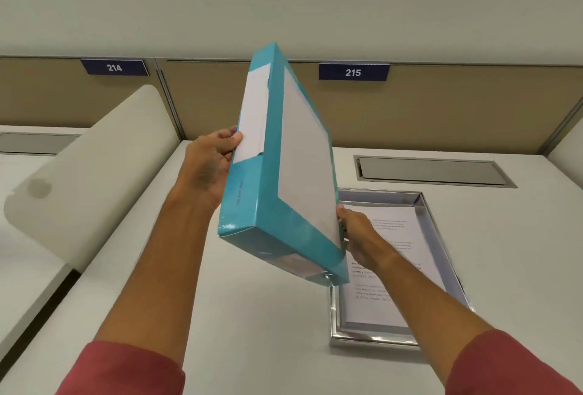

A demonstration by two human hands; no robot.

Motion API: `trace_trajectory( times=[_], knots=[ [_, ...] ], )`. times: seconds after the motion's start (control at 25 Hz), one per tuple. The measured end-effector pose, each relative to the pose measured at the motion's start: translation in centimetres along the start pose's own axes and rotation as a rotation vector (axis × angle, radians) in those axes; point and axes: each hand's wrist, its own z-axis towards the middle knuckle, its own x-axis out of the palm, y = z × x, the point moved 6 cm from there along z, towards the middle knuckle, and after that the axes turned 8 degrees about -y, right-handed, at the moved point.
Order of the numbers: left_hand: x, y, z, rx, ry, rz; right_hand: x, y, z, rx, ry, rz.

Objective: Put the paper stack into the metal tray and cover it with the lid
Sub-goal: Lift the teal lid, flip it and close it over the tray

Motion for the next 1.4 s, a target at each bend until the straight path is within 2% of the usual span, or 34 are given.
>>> trace_trajectory(
  times=[0.08,0.28,0.44,0.52,0.72,0.88,1.12,1.4],
  knots=[
    [-0.4,0.7,0.1,-0.013,0.032,0.011,-1.3,0.4,0.6,-0.005,-0.063,0.073],
    [-1.1,3.3,1.0,0.060,-0.037,0.157,-7.1,0.5,1.5,0.009,-0.308,0.128],
    [-0.4,7.4,2.1,0.114,-0.058,0.596,-12.4,1.2,1.3,-0.065,-0.448,0.065],
    [0.5,9.2,2.5,0.134,-0.071,0.737,-14.8,1.3,1.0,-0.090,-0.483,0.020],
    [3.2,14.3,2.9,-0.030,-0.053,0.756,-20.9,0.8,0.2,-0.082,-0.602,-0.090],
    [4.9,18.1,1.9,-0.027,-0.073,0.886,-24.4,-0.1,-0.5,-0.107,-0.611,-0.179],
    [5.5,23.3,-0.1,-0.073,-0.131,0.948,-27.2,-3.1,-0.5,-0.051,-0.643,-0.264],
    [5.9,24.5,-0.6,-0.030,-0.176,1.020,-27.8,-5.4,0.3,0.014,-0.604,-0.291]
  ],
)
